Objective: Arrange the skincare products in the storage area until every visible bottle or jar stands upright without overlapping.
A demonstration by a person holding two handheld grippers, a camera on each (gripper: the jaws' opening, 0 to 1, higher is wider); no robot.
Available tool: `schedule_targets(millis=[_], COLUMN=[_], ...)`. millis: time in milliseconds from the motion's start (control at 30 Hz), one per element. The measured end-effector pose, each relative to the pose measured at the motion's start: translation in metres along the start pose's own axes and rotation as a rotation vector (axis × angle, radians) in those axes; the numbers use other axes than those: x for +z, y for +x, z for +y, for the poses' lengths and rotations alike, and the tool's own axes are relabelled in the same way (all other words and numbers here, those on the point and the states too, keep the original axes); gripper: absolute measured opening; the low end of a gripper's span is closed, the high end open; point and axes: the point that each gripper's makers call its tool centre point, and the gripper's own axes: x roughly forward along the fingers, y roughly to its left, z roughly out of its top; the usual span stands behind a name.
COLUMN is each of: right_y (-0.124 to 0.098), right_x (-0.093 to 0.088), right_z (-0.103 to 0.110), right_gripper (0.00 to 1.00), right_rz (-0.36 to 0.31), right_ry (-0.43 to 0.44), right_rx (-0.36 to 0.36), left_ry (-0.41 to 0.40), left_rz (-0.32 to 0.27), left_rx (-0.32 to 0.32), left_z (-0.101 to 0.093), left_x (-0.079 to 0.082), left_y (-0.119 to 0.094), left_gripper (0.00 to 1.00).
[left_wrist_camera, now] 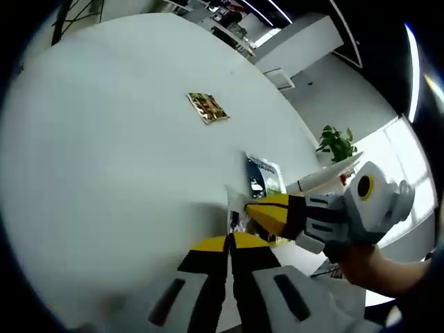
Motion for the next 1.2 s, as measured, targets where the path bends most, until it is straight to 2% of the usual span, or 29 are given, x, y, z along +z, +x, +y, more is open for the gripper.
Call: schedule_targets(millis=[300,467,633,733,833,900,933,1000,1033,1067,1100,1200], right_y=[0.009,0.008,0.009,0.008,0.008,0.009,0.01,0.01,0.009,0.008,0.008,0.009], right_x=[-0.007,-0.008,-0.006,-0.006,-0.005,-0.006,-0.006,-0.006,-0.006,-0.006,-0.006,-0.005], right_z=[-0.001,0.001,0.001,0.002,0.002,0.002,0.001,0.001,0.001,0.002,0.002,0.002], right_gripper=[0.01,0.01,0.01,0.01,0.01,0.01,0.01,0.01,0.01,0.01,0.01,0.01], right_rz=[0.025,0.029,0.01,-0.013,-0.018,-0.018,-0.018,-0.02,-0.023,-0.025,-0.027,-0.023], right_ry=[-0.044,-0.073,-0.094,-0.135,-0.134,-0.138,-0.141,-0.143,-0.141,-0.141,-0.142,-0.143], right_rx=[-0.003,-0.005,-0.006,0.009,0.013,0.008,0.006,0.005,0.006,0.007,0.008,0.01], left_ry=[0.014,0.062,0.139,0.268,0.364,0.473,0.516,0.61,0.648,0.662,0.714,0.853], left_rz=[0.022,0.038,0.028,0.029,0.049,0.038,0.027,-0.019,-0.041,-0.046,-0.045,-0.021], left_rx=[0.016,0.029,0.05,0.059,0.083,0.143,0.151,0.126,0.089,0.078,0.05,0.044], left_z=[0.005,0.013,0.021,0.024,0.02,0.029,0.03,0.023,0.008,0.005,-0.005,-0.012], left_x=[-0.004,-0.004,0.003,0.006,0.001,0.008,0.012,0.025,0.027,0.028,0.028,0.027], left_y=[0.006,0.009,0.013,0.013,0.01,0.007,0.006,0.006,0.005,0.006,0.007,0.018], left_gripper=[0.0,0.0,0.0,0.01,0.03,0.03,0.02,0.01,0.02,0.02,0.04,0.07])
